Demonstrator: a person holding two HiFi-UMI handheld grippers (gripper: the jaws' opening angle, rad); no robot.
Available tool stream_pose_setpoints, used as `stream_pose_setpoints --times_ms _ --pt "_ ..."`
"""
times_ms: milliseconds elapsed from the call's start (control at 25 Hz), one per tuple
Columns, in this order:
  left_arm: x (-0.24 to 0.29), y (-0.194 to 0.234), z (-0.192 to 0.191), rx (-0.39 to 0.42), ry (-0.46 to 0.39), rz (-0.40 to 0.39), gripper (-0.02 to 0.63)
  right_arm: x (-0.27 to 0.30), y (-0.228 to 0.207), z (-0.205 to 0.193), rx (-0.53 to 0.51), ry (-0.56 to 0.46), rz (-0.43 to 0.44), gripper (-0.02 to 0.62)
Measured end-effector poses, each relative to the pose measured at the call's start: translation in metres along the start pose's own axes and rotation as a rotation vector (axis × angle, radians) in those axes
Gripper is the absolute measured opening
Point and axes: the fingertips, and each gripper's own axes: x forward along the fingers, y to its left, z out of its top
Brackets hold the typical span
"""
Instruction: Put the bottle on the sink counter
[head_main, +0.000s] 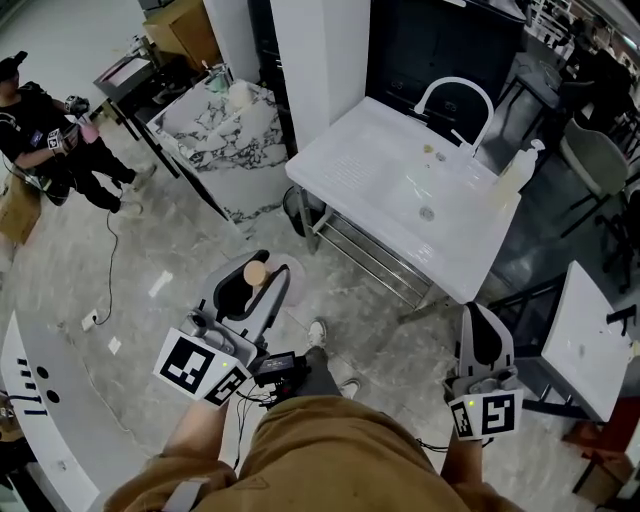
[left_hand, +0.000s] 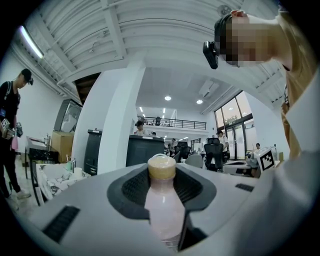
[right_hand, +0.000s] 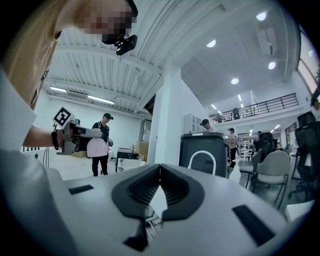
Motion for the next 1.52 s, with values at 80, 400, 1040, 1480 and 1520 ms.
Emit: stream_pose_setpoints --times_ms 80,400,1040,1480,1520 --pt "0.009 0.007 -0.002 -0.001 -0.003 -0.003 0.13 0.008 -0.002 -0.002 -0.004 0.003 0.0 0.005" --pt "0.065 0.051 -0.007 0.001 0.005 -0.063 0.13 0.072 -0.015 -0.001 -0.006 0.009 -0.017 0.005" --pt "0.199 0.138 0.004 0.024 0.004 -0.248 0.13 0.207 -0.05 0.016 -0.028 0.043 -0.107 0.005" --pt "0.24 0.145 -0.003 -0.018 0.014 -0.222 0.13 0.236 -0.081 0.009 -0.001 0.041 -0.088 0.005" --pt "0.244 0.144 -0.003 -0.019 0.012 -0.215 0.13 0.239 -0.086 0.009 -0.002 0.038 -0.08 0.005"
